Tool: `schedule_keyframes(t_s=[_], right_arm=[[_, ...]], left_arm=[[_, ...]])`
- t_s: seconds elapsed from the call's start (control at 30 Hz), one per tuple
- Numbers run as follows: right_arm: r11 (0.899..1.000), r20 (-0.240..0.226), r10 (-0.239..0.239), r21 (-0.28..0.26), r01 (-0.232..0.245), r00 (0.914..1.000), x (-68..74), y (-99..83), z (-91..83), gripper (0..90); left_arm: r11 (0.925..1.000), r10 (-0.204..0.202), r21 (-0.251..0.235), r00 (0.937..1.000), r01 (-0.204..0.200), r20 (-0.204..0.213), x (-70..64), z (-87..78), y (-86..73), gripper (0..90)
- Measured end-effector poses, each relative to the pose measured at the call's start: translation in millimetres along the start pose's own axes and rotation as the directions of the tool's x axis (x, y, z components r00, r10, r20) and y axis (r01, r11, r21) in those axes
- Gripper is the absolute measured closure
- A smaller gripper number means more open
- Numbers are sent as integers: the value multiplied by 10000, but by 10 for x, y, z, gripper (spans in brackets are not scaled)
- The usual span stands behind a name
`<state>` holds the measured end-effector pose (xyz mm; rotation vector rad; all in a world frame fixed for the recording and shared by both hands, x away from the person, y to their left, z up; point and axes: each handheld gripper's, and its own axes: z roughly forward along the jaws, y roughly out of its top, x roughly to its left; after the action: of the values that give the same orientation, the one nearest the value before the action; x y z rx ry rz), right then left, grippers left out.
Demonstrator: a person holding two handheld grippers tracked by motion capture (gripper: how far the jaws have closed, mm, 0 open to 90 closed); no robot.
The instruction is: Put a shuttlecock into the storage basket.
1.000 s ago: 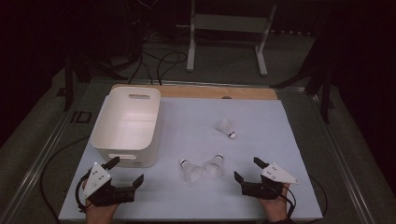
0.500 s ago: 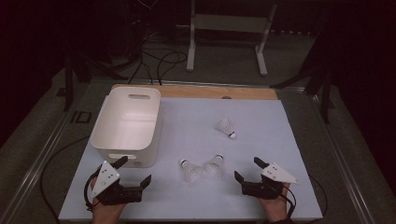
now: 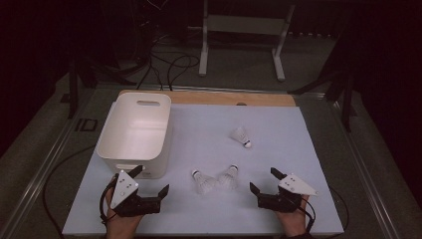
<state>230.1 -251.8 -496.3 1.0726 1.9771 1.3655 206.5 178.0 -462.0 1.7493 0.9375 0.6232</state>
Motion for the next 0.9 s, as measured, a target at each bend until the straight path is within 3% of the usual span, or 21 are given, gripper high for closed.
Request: schedule_keyframes(t_s=[0.9], right_arm=[[9999, 7, 102, 31, -102, 9999, -10, 0, 5, 81]], left_arm=[[9982, 269, 528, 9982, -297, 542, -190, 302, 19, 1]])
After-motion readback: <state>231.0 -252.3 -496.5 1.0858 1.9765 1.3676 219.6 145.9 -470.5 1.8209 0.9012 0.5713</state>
